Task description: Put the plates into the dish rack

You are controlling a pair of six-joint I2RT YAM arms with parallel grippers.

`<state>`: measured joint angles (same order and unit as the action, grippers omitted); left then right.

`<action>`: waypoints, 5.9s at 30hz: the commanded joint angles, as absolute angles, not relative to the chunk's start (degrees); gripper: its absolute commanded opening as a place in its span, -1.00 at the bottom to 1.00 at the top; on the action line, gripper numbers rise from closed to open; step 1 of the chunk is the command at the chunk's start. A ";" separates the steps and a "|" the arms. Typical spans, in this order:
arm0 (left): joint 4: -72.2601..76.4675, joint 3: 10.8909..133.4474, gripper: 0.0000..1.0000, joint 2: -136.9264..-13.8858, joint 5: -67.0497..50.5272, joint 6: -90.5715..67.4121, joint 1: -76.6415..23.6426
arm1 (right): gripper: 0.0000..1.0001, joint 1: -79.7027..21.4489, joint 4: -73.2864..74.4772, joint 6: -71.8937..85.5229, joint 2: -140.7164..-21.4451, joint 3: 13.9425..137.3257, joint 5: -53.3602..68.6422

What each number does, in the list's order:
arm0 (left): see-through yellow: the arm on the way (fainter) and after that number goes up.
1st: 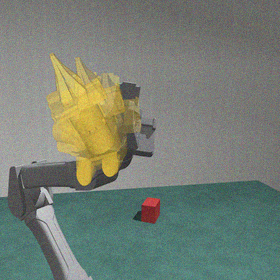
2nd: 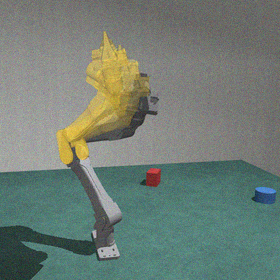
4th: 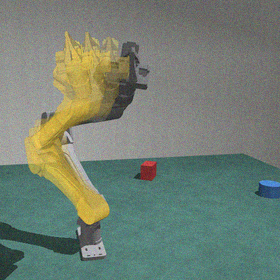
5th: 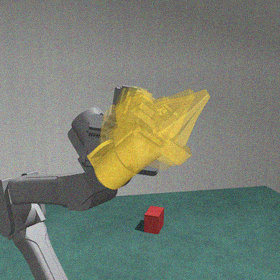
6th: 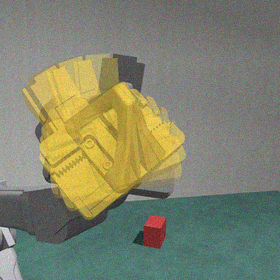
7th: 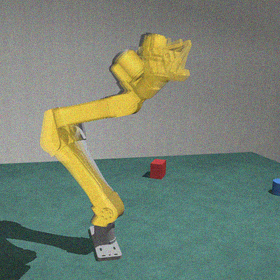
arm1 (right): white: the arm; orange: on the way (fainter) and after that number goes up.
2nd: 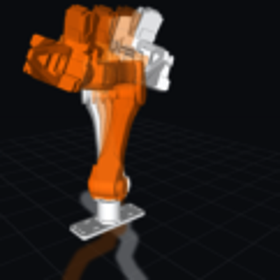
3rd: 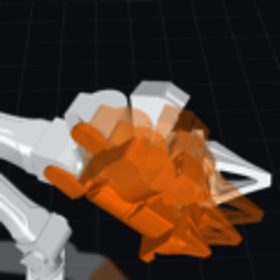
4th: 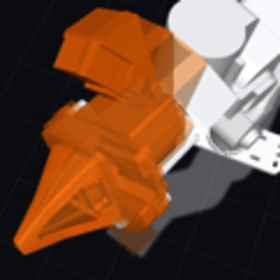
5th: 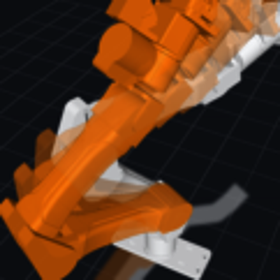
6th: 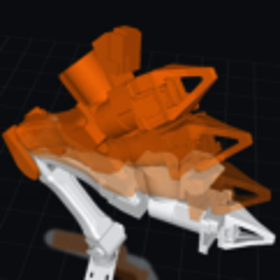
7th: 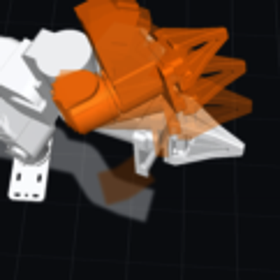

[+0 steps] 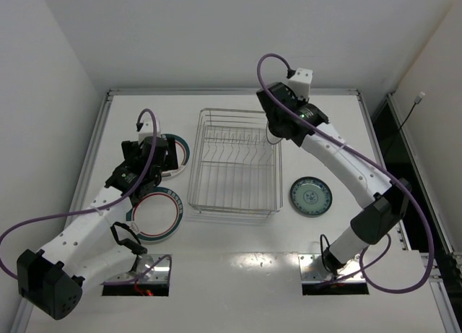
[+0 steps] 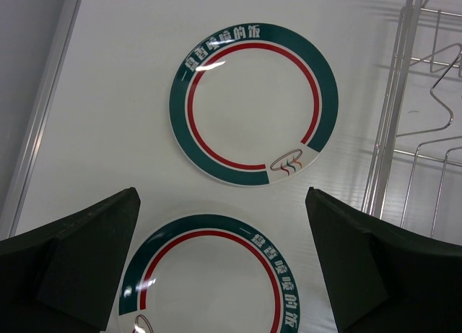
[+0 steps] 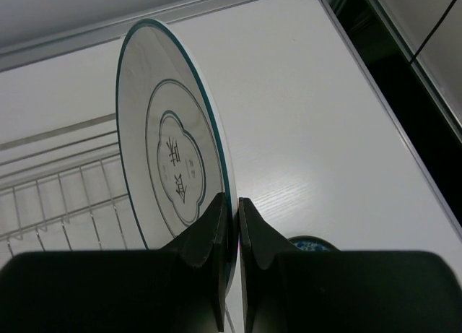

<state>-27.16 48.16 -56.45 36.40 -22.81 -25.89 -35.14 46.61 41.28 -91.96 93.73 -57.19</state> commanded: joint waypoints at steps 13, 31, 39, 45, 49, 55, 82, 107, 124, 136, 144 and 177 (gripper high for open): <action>-26.10 49.39 1.00 -54.76 36.56 -23.38 -25.40 | -1.00 -40.61 52.37 41.92 -105.02 93.78 -65.47; -26.10 49.39 1.00 -55.28 36.56 -23.38 -25.40 | -1.00 -40.52 46.23 31.82 -91.68 100.80 -69.96; -26.10 49.39 1.00 -55.28 36.56 -23.38 -25.40 | -1.00 -39.99 45.53 29.53 -95.09 98.18 -69.34; -26.10 49.39 1.00 -55.28 36.56 -23.38 -25.40 | -1.00 -39.99 47.55 30.06 -98.69 97.38 -69.53; -26.10 49.39 1.00 -55.81 36.56 -23.38 -25.40 | -1.00 -39.99 44.75 30.06 -99.23 93.79 -67.33; -26.10 49.39 1.00 -55.81 36.56 -23.38 -25.40 | -1.00 -38.94 47.02 31.90 -103.54 93.25 -63.11; -25.58 49.39 1.00 -55.28 35.43 -23.38 -25.40 | 0.33 5.61 37.30 33.57 -67.94 49.63 -0.56; -25.58 49.39 1.00 -56.87 35.42 -23.38 -25.40 | -0.12 5.98 17.85 37.53 -92.89 51.92 30.94; -25.58 49.39 1.00 -56.87 35.42 -23.38 -25.40 | -0.04 -0.17 18.36 42.19 -113.36 73.73 22.77; -25.58 49.39 1.00 -57.39 35.42 -23.38 -25.40 | -0.04 -1.85 23.12 42.19 -121.83 92.56 23.55; -25.58 49.39 1.00 -57.91 35.42 -23.38 -25.40 | 0.01 2.10 20.66 44.29 -90.30 56.73 12.48; -26.10 49.39 1.00 -58.36 35.51 -22.85 -25.40 | -0.12 25.93 22.95 39.02 -84.90 30.16 21.97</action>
<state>-27.00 48.16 -59.51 34.63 -22.76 -25.87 26.41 27.27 39.46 -82.48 31.77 18.50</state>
